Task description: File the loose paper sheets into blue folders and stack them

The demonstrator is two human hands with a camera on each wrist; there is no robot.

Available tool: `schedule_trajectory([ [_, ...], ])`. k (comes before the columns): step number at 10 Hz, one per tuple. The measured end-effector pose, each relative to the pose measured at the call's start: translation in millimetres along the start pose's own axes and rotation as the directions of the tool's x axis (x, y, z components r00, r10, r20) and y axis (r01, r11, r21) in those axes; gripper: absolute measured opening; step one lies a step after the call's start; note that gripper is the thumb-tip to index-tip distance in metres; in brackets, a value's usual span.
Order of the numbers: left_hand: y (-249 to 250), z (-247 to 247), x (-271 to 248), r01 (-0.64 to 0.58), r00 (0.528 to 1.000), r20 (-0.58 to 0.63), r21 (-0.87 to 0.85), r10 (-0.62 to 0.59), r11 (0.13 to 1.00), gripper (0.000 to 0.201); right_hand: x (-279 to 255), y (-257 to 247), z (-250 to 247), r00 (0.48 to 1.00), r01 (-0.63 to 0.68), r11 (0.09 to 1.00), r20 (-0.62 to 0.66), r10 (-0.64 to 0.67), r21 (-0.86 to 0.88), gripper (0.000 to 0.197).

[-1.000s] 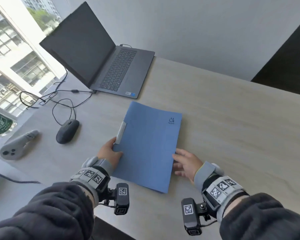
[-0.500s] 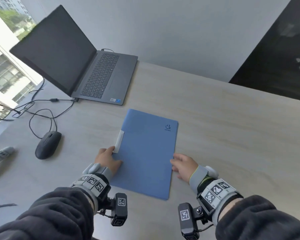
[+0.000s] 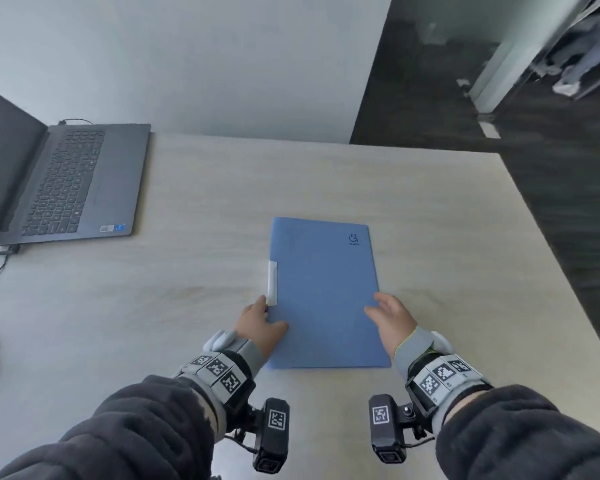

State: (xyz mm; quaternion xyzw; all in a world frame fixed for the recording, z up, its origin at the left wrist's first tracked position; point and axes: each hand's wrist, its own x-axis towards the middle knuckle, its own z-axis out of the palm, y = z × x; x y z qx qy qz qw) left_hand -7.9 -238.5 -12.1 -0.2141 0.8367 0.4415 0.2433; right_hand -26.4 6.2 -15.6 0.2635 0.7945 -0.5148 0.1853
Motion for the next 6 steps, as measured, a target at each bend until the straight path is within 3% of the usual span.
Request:
schedule_trajectory([
  [2,12,15,-6,-0.024,1.0,0.021,-0.01,0.024,1.0,0.054,2,11,-24,0.999,0.008,0.994,0.049,-0.014,0.108,0.042],
  [3,19,17,-14,0.032,0.999,0.022,0.001,-0.032,0.999,0.08,2,14,-31,0.996,0.017,0.992,0.088,-0.028,0.123,0.037],
  [4,30,16,-25,0.077,0.997,0.008,0.042,-0.078,0.996,0.076,1,15,-34,0.993,0.027,0.992,0.109,-0.041,0.126,0.032],
  [6,69,7,-39,0.016,0.998,-0.066,-0.023,-0.017,1.0,0.074,1,-15,-61,0.969,0.077,0.982,0.221,-0.115,0.175,0.018],
])
